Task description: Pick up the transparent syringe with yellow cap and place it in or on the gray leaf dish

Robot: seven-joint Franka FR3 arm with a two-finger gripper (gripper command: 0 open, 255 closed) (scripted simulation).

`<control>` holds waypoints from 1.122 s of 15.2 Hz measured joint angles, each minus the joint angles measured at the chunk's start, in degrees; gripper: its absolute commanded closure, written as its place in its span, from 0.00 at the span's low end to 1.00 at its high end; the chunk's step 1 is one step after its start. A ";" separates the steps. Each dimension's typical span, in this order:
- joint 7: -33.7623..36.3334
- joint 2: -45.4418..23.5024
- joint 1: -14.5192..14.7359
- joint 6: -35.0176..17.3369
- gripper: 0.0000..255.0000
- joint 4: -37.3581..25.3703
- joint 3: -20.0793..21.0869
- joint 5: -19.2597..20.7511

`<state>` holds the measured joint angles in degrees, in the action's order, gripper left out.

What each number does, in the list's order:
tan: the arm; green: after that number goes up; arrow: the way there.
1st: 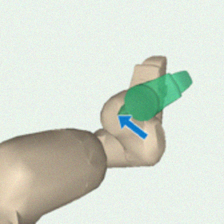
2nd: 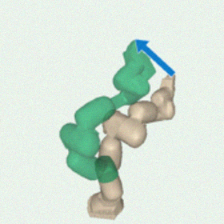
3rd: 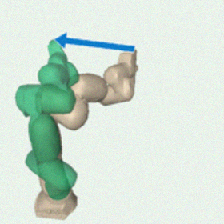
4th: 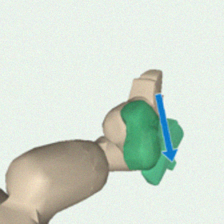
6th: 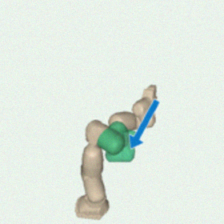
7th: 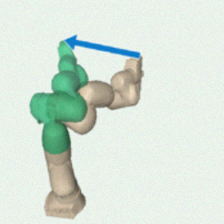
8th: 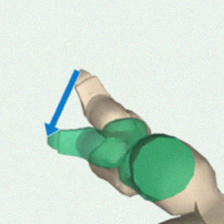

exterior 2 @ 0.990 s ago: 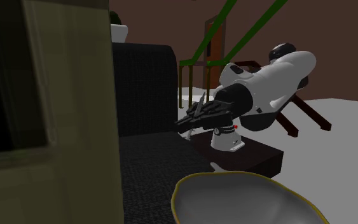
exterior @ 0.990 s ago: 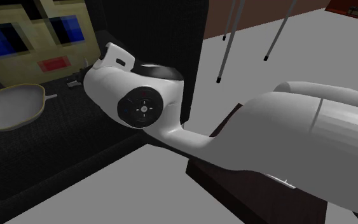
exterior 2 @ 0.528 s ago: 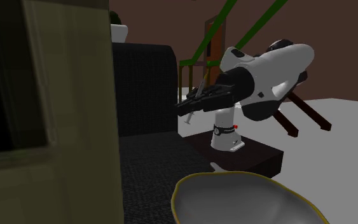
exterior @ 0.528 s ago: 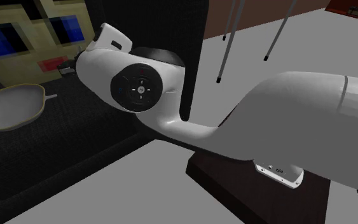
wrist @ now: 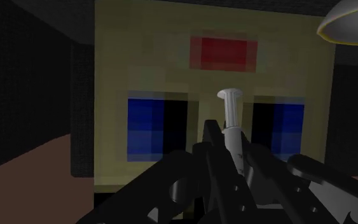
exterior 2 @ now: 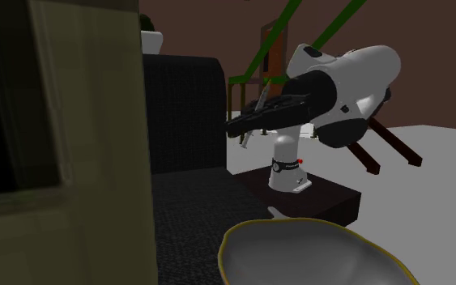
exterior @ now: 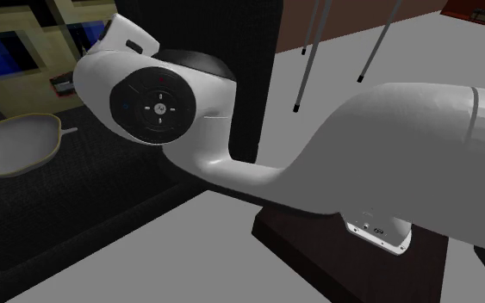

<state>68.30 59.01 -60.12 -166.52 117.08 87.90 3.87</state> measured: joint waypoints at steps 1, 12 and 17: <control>0.66 0.74 -1.01 1.15 1.00 -1.99 1.12 -0.29; 5.42 9.39 -20.51 16.65 1.00 -35.73 13.17 -3.27; 6.62 11.74 -23.83 19.06 1.00 -41.59 14.70 -3.84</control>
<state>74.92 70.75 -83.95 -147.46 75.48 102.60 0.03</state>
